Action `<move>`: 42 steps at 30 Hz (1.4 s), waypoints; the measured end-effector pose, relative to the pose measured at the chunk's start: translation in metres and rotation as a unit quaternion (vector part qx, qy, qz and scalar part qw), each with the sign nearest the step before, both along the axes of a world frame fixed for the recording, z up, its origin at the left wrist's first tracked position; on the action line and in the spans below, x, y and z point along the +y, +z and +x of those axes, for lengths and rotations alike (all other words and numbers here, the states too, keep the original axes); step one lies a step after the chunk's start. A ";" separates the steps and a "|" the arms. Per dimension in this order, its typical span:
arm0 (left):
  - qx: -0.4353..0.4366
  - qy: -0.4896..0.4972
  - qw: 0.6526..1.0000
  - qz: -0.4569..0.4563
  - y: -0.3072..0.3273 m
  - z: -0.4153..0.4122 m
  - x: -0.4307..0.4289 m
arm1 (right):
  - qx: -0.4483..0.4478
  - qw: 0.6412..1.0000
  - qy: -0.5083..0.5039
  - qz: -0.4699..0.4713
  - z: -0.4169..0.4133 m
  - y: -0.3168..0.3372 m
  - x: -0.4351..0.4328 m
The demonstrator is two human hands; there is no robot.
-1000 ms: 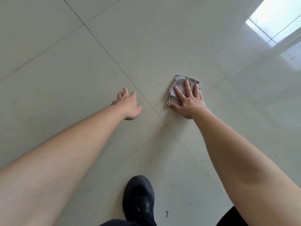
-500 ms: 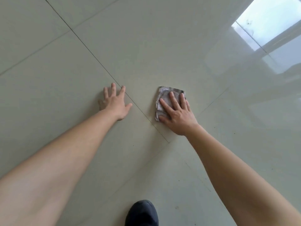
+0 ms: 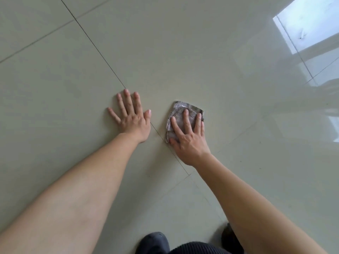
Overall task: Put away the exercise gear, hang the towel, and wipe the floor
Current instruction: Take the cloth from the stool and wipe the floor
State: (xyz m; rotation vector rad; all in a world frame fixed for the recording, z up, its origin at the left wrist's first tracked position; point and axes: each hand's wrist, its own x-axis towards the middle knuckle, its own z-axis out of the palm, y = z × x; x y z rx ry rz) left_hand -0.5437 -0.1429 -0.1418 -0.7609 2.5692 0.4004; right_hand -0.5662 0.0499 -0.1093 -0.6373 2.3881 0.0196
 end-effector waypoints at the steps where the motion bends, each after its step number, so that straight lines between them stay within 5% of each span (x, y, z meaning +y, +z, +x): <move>1: -0.012 0.003 1.000 0.003 0.001 0.002 -0.001 | -0.008 1.000 0.006 -0.003 0.004 0.001 -0.001; 6: -0.034 -0.005 0.999 0.016 0.003 0.005 0.002 | 0.006 0.994 0.111 -0.012 -0.062 0.002 0.020; 10: -0.055 -0.017 0.997 0.052 0.006 -0.004 -0.007 | 0.035 0.998 0.042 -0.025 -0.151 -0.009 -0.027; 13: 0.051 -0.058 0.997 -0.019 0.021 0.003 -0.036 | 0.063 0.997 0.005 -0.049 -0.165 -0.013 -0.086; 19: 0.103 0.124 0.983 -0.083 -0.001 -0.019 -0.079 | 0.067 0.958 0.211 -0.180 -0.024 -0.026 -0.070; 24: 0.136 0.137 0.976 -0.103 -0.018 -0.023 -0.082 | 0.101 0.901 0.366 -0.210 -0.073 -0.031 -0.011; 33: 0.150 0.131 0.972 -0.122 -0.027 -0.021 -0.079 | 0.109 0.981 0.087 -0.136 -0.178 -0.032 -0.170; 42: 0.151 0.140 0.972 -0.114 -0.023 -0.020 -0.082 | 0.097 0.923 0.323 -0.187 -0.083 -0.032 -0.028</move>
